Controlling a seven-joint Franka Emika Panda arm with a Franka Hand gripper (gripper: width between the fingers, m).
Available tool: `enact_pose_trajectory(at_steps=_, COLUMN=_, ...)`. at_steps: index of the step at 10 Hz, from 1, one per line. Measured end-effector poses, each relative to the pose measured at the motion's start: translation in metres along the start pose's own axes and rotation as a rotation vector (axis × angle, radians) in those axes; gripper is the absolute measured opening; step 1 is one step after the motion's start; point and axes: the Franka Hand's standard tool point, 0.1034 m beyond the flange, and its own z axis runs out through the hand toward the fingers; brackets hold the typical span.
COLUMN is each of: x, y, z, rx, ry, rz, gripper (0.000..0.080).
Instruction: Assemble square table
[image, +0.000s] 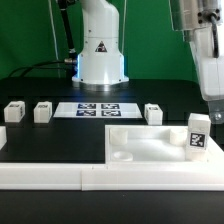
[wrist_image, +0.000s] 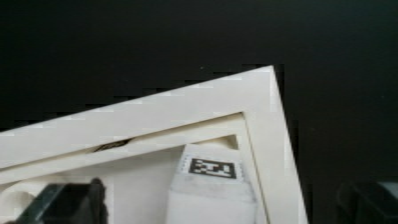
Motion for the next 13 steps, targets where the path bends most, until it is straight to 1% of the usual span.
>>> enact_pose_trajectory(at_steps=6, x=0.000, y=0.000, z=0.001, rx=-0.001, ry=0.000, rz=-0.002, gripper=0.0648)
enact_pose_trajectory(at_steps=7, x=-0.001, y=0.001, z=-0.002, rx=0.002, ry=-0.001, rz=-0.054, gripper=0.0648)
enact_pose_trajectory(at_steps=8, x=-0.003, y=0.008, z=-0.011, rx=0.007, ry=-0.006, rz=-0.130, gripper=0.0648)
enact_pose_trajectory(at_steps=9, x=-0.001, y=0.016, z=-0.019, rx=0.004, ry=-0.009, rz=-0.150, gripper=0.0648)
enact_pose_trajectory(at_steps=10, x=-0.001, y=0.023, z=-0.024, rx=0.002, ry=-0.009, rz=-0.274, gripper=0.0648)
enact_pose_trajectory(at_steps=11, x=-0.004, y=0.033, z=-0.030, rx=-0.004, ry=-0.005, rz=-0.358, gripper=0.0648)
enact_pose_trajectory(at_steps=12, x=-0.005, y=0.037, z=-0.031, rx=-0.013, ry=0.017, rz=-0.496, gripper=0.0648)
enact_pose_trajectory(at_steps=13, x=-0.003, y=0.036, z=-0.029, rx=-0.015, ry=0.018, rz=-0.523, gripper=0.0648)
